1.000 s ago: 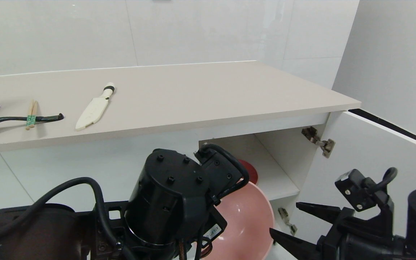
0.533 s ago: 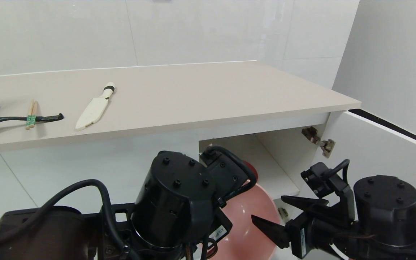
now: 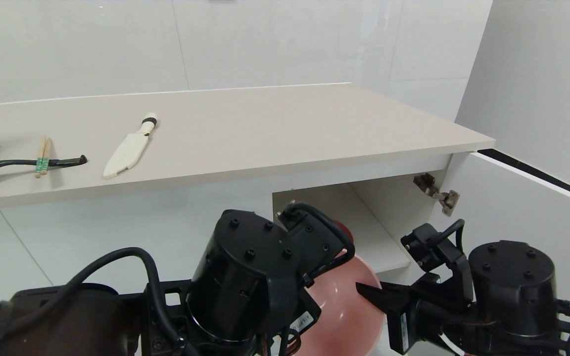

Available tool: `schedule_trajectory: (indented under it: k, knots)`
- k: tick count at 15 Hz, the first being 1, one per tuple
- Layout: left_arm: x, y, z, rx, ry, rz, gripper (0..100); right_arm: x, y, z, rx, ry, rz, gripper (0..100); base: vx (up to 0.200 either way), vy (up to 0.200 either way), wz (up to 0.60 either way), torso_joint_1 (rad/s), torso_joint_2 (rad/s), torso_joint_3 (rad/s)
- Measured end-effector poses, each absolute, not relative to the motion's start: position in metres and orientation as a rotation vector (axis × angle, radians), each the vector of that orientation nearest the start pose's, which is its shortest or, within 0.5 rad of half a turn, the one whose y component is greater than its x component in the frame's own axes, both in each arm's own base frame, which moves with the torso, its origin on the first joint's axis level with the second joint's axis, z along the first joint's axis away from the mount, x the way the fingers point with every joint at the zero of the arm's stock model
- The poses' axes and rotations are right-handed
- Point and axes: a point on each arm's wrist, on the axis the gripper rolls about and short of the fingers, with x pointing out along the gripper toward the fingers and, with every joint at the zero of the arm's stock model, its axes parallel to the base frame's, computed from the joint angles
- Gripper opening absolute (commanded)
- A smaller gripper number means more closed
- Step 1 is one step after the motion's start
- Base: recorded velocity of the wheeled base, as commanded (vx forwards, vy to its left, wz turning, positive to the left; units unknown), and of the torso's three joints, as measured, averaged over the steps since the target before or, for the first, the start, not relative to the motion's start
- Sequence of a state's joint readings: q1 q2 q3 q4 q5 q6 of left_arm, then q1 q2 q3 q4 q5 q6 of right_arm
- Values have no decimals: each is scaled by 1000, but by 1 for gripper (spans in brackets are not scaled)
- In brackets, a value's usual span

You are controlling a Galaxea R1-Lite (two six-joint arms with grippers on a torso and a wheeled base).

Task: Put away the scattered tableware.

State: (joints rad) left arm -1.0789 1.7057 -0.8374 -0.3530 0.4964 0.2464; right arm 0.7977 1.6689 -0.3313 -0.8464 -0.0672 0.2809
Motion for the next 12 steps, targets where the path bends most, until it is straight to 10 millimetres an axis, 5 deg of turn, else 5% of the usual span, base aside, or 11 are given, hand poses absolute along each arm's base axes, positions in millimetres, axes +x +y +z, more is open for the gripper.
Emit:
schedule_trajectory:
  k: [3, 4, 12]
  knots:
    - [151, -259, 162, 613, 301, -619, 0, 165, 167, 97, 52, 552, 643, 0, 0, 0, 0, 0, 0, 0]
    - [151, -260, 163, 626, 293, -623, 100, 165, 167, 97, 52, 552, 643, 0, 0, 0, 0, 0, 0, 0]
    - [154, -261, 171, 602, 267, -626, 100, 171, 159, 89, 47, 585, 596, 0, 0, 0, 0, 0, 0, 0]
